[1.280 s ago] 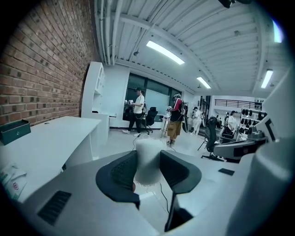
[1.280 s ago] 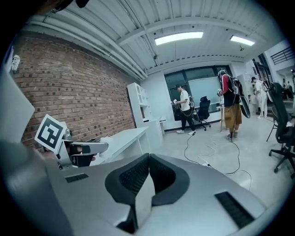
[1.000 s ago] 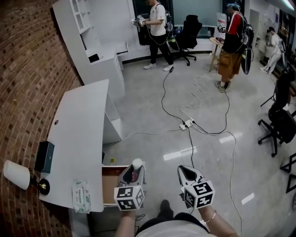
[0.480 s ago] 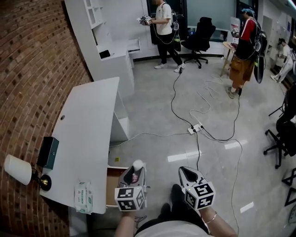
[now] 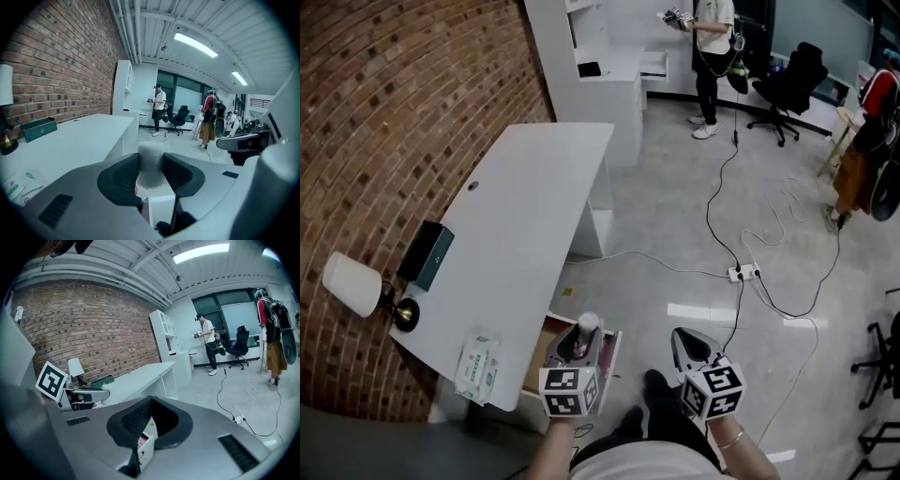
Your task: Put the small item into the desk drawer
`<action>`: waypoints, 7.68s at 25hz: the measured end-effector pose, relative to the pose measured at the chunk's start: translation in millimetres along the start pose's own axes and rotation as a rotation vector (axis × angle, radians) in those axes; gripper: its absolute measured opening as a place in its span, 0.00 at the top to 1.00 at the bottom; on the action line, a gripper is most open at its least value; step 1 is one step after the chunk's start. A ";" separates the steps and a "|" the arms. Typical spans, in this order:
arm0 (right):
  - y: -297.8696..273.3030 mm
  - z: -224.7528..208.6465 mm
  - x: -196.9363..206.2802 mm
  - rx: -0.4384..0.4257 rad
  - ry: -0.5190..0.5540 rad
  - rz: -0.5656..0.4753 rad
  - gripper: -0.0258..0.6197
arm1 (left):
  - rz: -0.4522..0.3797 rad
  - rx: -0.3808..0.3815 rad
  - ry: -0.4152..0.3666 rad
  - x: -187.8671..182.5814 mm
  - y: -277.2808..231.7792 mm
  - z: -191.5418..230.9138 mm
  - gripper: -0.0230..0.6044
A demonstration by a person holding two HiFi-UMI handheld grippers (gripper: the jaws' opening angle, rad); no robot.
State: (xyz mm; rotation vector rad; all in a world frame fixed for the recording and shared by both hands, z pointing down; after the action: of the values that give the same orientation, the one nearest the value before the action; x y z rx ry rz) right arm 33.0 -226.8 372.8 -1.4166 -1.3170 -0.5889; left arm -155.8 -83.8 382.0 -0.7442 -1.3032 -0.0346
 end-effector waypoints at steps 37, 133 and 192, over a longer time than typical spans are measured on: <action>-243.9 60.1 61.0 -0.749 0.247 0.491 0.95 | 0.222 -0.727 0.546 161.3 -7.9 105.0 0.69; -190.3 81.0 76.5 -0.686 0.223 0.401 0.95 | 0.156 -0.690 0.415 153.5 18.2 97.4 0.68; -89.1 189.9 34.3 -0.751 0.347 0.215 0.95 | -0.216 -0.772 0.377 102.3 252.8 75.8 0.91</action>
State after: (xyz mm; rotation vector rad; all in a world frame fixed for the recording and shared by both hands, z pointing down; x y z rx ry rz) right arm -95.2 -57.3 375.1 -1.9093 -0.6656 -1.1971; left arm -83.1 188.6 356.7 -1.1721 -0.9823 -0.8514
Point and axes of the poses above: the fingertips, and each gripper's own axes: y backward along the fingers, z to its left, x out of its underside, the point moved 8 cm from there along y, backward along the fingers, and after that the axes turned 8 degrees about -x, right-handed, at the moved point
